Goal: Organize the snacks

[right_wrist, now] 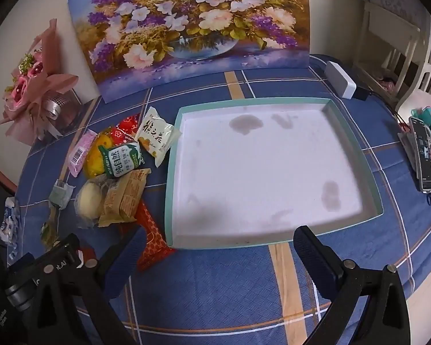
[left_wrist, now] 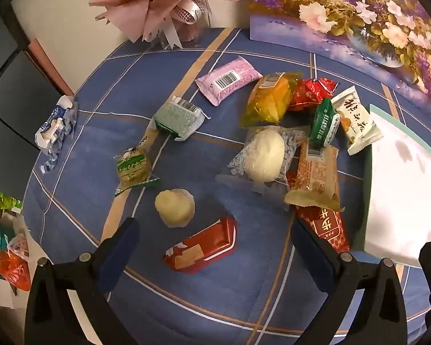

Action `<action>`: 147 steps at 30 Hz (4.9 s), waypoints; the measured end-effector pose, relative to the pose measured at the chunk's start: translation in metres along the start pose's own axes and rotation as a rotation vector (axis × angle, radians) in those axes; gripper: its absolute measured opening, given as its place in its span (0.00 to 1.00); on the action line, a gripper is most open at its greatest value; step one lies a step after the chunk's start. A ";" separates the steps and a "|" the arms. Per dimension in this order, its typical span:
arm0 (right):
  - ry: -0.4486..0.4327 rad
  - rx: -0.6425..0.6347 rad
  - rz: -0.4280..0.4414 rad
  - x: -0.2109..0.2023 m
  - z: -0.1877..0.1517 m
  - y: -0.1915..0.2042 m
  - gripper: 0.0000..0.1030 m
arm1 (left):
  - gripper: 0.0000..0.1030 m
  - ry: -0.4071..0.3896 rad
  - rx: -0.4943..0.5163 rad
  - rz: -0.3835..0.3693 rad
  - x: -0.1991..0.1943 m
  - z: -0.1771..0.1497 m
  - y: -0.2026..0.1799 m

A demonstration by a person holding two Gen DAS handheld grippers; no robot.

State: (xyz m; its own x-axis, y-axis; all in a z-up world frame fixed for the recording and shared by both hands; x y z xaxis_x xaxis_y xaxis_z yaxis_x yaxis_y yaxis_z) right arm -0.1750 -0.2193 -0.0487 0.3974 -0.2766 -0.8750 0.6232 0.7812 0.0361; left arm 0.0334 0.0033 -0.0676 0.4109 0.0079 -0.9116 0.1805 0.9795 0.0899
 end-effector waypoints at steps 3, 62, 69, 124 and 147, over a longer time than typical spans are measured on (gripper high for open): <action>-0.007 0.000 -0.001 -0.021 -0.013 0.007 1.00 | 1.00 -0.004 0.001 0.003 0.000 0.000 0.000; -0.028 -0.022 -0.014 -0.040 -0.022 0.014 1.00 | 1.00 -0.006 -0.017 0.019 -0.003 0.002 0.002; -0.027 -0.025 -0.016 -0.039 -0.023 0.015 1.00 | 1.00 -0.004 -0.020 0.018 -0.001 0.000 0.004; 0.288 -0.320 0.198 0.089 -0.059 0.165 0.90 | 1.00 0.307 -0.321 -0.074 0.070 -0.010 0.059; 0.279 -0.315 0.135 0.093 -0.093 0.163 0.33 | 1.00 0.289 -0.057 -0.150 0.027 -0.039 0.017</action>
State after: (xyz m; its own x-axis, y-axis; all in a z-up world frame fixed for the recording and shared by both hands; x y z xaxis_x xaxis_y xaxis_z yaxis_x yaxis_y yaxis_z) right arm -0.0994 -0.0656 -0.1689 0.2373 -0.0326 -0.9709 0.3256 0.9443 0.0479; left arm 0.0125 0.0281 -0.1063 0.1113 -0.0882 -0.9899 0.1656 0.9838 -0.0690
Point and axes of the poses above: each gripper's, at about its wrist camera, not at the fingertips, and x roughly the way its jaws point, y to its left, z to its top, the point moved 6 cm from there along x, roughly the way its jaws point, and after that the axes turned 7 degrees about -x, right-handed, at the moved point
